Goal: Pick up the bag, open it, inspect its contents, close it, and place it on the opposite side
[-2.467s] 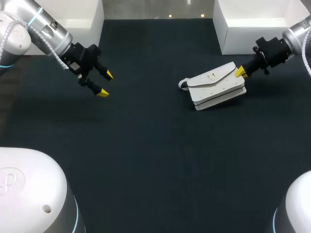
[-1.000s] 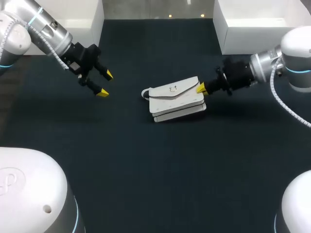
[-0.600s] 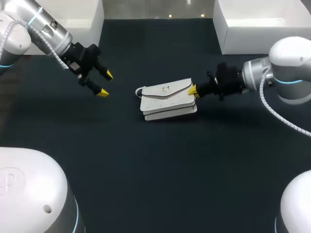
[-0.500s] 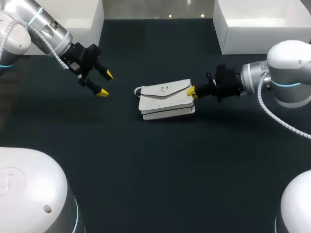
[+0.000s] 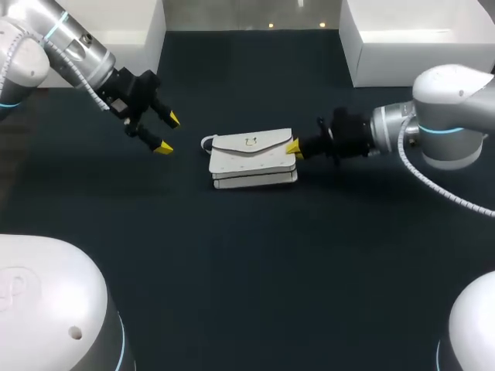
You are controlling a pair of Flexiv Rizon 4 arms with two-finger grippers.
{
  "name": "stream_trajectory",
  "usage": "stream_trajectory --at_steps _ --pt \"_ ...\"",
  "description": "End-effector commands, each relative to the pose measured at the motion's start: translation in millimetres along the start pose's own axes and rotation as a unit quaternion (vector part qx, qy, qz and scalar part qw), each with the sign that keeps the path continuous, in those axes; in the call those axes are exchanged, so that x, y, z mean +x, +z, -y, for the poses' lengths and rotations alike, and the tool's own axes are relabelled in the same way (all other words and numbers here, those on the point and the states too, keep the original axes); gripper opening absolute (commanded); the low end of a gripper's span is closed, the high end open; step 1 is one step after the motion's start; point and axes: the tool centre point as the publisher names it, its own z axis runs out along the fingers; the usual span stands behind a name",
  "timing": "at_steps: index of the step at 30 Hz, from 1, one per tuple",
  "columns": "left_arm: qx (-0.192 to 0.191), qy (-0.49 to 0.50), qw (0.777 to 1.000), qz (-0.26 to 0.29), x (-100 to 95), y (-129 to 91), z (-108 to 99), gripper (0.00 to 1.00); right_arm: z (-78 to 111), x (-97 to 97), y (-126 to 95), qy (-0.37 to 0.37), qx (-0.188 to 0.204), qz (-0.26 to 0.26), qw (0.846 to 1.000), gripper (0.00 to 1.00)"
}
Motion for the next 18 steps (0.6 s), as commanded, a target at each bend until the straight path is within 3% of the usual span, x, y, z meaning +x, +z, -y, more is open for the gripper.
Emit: stream_trajectory --at_steps 1,15,16,18 --pt "0.002 0.001 1.0 0.0 -1.2 1.0 -0.9 1.0 -5.5 -4.7 1.4 0.0 0.015 -0.015 1.0 0.0" --pt "0.002 0.001 1.0 0.0 -1.2 1.0 -0.9 1.0 -1.7 -8.5 8.4 0.008 0.024 -0.022 0.999 0.0" --pt "0.002 0.001 1.0 0.0 -1.2 1.0 -0.9 1.0 -1.6 -8.5 8.6 0.008 0.025 -0.022 0.999 0.03" --pt "0.002 0.001 1.0 0.0 -1.2 1.0 -0.9 1.0 -1.7 -8.6 8.7 0.007 0.026 -0.023 0.999 0.21"
